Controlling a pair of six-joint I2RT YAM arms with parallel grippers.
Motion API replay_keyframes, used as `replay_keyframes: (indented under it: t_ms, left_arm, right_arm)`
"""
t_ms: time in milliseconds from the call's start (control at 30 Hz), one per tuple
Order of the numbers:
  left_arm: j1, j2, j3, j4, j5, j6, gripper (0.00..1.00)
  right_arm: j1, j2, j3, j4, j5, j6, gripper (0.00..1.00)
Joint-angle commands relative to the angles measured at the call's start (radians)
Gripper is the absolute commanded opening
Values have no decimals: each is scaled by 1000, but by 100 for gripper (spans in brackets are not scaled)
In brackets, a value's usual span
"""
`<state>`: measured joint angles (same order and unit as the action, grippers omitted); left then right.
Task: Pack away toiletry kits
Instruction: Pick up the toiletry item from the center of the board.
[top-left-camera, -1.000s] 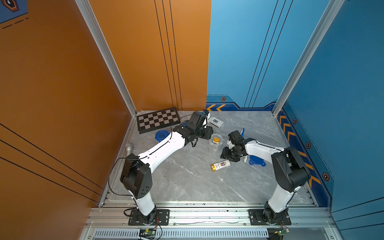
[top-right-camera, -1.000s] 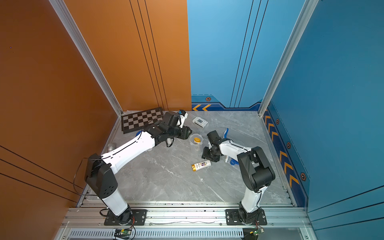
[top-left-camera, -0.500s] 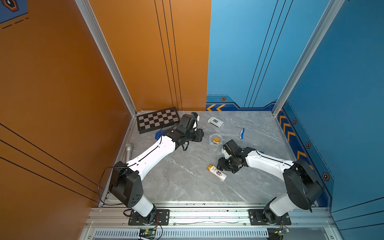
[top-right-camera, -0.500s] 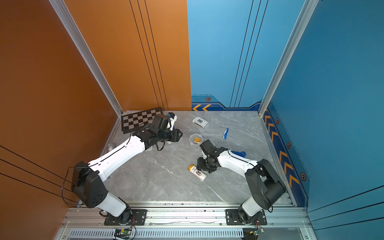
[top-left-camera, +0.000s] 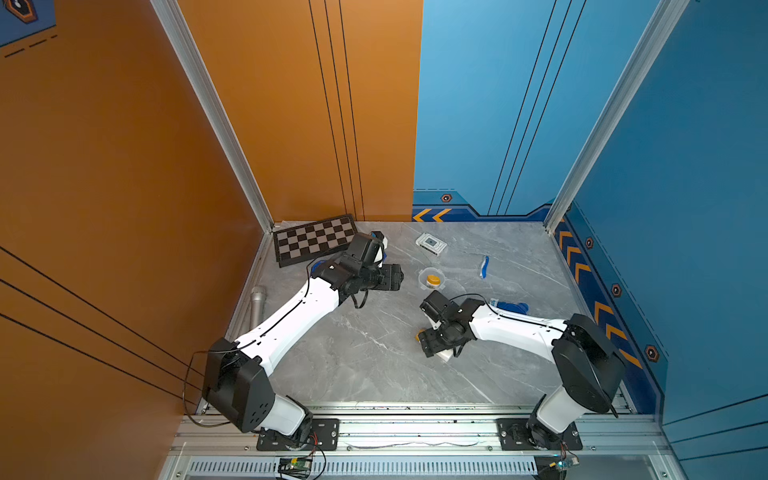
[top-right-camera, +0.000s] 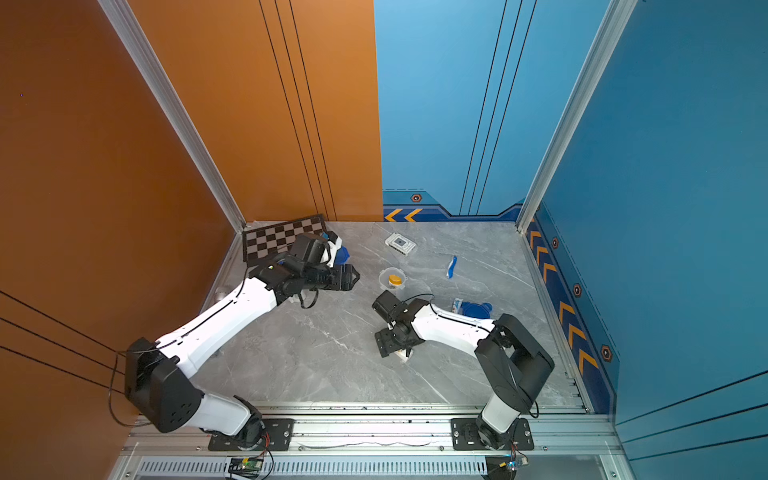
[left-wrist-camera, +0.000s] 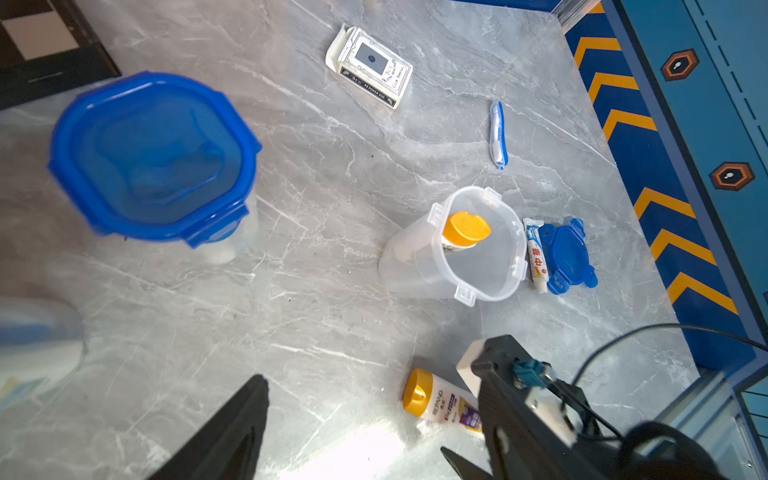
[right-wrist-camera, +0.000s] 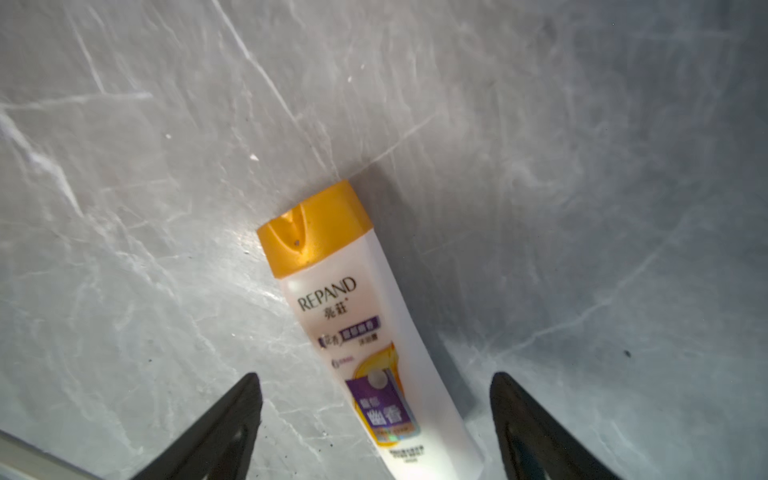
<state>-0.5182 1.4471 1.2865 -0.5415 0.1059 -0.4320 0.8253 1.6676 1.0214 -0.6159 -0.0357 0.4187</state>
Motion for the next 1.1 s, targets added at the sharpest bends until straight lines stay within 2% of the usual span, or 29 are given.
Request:
replay_keyframes:
  t_ms: [0,100,333,533,567,600,700,800,933,1067]
  left_arm:
    - [28,-55,-42,-55,40,-49,82]
    - [48,-82,-61,-55,44,-68,83]
    - [70,-98,-86,-56,63,-74,83]
    - [91,-119,-149,-85,178,-78,85]
    - [99,-121,-164,-87,207,-78,91]
    - [105,-125,-181,-87,243,-82,92]
    - [126,-126,-228,-87,350,-95,99]
    - [137,-111,-282,-87,474,-94,98]
    - [118,-111,-277,-84,538,-81,98]
    - [121,-96,-308,31,622,-145,99]
  right_arm:
    - [15,34,27,-56,54,-43,86]
    - [23,57,31,-66,57,-54,81]
    - [86,90,43,-115,113,-94,58]
    - [104,57,28,-78,100,-91,39]
    - [103,43,25,-66,93,-93,36]
    - [100,21,19,-47,81,-93,34]
    - [88,-64,-9,27,12,-86,32]
    - [83,-138,-27,93,-47,-66,31]
    - [83,-205,-27,117,-65,-70,30]
    - [80,-236,-24,146,-93,-81,29]
